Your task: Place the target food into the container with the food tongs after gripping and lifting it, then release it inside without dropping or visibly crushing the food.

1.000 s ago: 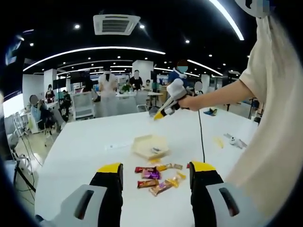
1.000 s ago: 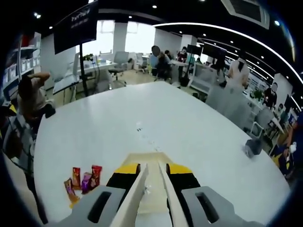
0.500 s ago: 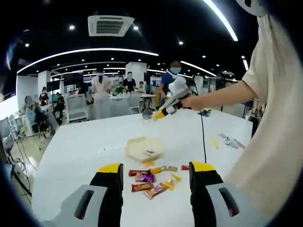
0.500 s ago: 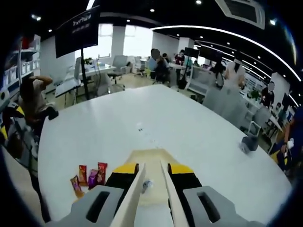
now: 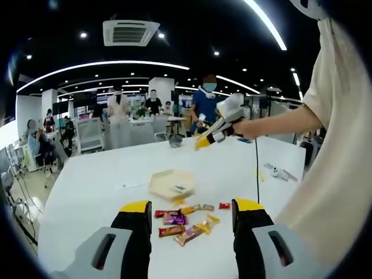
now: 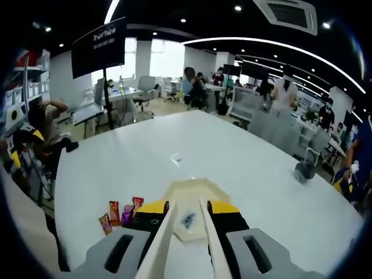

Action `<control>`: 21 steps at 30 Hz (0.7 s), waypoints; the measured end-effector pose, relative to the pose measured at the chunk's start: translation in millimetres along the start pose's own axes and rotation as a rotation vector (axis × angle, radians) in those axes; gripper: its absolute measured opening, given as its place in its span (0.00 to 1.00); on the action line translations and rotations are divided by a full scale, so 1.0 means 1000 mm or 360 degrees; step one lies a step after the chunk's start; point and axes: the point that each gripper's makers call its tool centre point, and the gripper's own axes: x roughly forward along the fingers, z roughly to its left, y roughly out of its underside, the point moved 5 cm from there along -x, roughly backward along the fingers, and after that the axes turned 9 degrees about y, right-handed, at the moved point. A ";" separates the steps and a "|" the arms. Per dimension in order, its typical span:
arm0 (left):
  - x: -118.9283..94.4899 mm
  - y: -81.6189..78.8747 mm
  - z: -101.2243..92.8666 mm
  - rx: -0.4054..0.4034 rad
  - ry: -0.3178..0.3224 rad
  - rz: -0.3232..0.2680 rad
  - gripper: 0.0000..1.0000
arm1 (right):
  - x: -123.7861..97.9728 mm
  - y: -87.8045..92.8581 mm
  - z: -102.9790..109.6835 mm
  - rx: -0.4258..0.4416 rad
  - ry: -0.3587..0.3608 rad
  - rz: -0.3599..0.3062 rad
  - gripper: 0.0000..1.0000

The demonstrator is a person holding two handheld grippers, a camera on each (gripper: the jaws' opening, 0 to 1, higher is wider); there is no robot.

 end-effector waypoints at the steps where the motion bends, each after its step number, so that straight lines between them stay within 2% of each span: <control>1: 0.000 0.000 -0.001 0.0002 0.0003 0.0000 0.55 | -0.002 0.002 0.001 0.0003 0.0004 0.0001 0.26; 13: -0.002 0.014 -0.009 0.0003 0.0041 0.0043 0.55 | -0.024 0.032 0.017 0.0035 0.0003 0.0058 0.26; 21: -0.004 0.017 -0.014 -0.0006 0.0054 0.0056 0.56 | -0.029 0.046 0.033 0.0062 -0.0032 0.0088 0.26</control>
